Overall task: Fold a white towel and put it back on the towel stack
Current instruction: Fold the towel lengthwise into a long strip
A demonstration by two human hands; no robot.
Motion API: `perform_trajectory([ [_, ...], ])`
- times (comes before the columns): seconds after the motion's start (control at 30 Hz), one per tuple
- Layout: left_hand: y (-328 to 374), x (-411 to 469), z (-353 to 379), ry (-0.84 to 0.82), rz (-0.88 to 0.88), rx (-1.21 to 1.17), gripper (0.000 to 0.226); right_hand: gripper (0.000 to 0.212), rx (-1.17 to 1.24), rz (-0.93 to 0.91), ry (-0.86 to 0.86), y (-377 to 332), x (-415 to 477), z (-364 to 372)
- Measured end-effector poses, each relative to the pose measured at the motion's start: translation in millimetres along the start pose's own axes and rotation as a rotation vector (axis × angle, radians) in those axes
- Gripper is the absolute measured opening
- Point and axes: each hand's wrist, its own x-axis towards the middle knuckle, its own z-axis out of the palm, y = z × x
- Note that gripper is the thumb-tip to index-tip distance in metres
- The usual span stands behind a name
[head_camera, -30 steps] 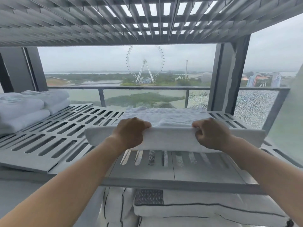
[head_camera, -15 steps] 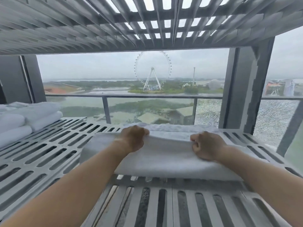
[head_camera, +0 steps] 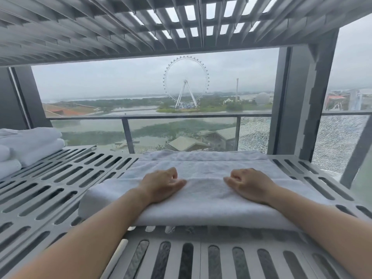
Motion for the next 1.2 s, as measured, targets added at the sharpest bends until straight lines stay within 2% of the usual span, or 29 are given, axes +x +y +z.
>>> perform_trajectory([
  [0.1,-0.1,-8.7,-3.4,-0.024,-0.026,0.032,0.041,0.054,-0.032,0.033,-0.021,4.4,-6.0,-5.7],
  [0.37,3.9,-47.9,-5.3,-0.043,-0.019,0.085,0.045,0.06,-0.116,0.011,-0.068,-0.8,-30.0,-7.7],
  [0.43,8.0,-58.4,-9.8,-0.045,-0.031,0.146,0.042,0.055,-0.156,0.01,-0.062,-9.4,-37.4,-10.6],
  [0.53,23.4,-65.4,-19.1,0.123,0.046,0.263,0.041,0.036,-0.262,-0.079,0.085,-29.4,-43.9,-17.7],
  [0.6,42.5,-70.4,-19.2,0.231,0.153,0.163,0.04,0.03,-0.237,-0.169,0.197,-46.6,-47.8,-16.5],
  [0.63,52.5,-74.7,-16.1,0.21,0.179,0.08,0.041,0.03,-0.178,-0.19,0.204,-56.6,-51.1,-13.9],
  [0.7,64.6,-85.2,-5.3,0.018,0.158,-0.008,0.049,0.032,-0.049,-0.2,0.147,-75.7,-60.1,-5.9],
  [0.77,66.5,-97.0,4.3,-0.166,0.102,0.039,0.058,0.04,0.006,-0.183,-0.02,-83.7,-70.5,0.0],
  [0.8,65.7,-101.9,6.8,-0.196,0.08,0.056,0.061,0.045,-0.007,-0.169,-0.132,-83.8,-76.3,0.5],
  [0.9,66.5,-113.5,5.9,-0.195,0.055,0.062,0.063,0.055,-0.116,-0.098,-0.333,-76.4,-91.7,-3.3],
  [1.2,71.4,-126.6,4.0,-0.188,0.036,0.073,0.063,0.061,-0.172,-0.042,-0.323,-75.2,-108.8,-6.6],
])
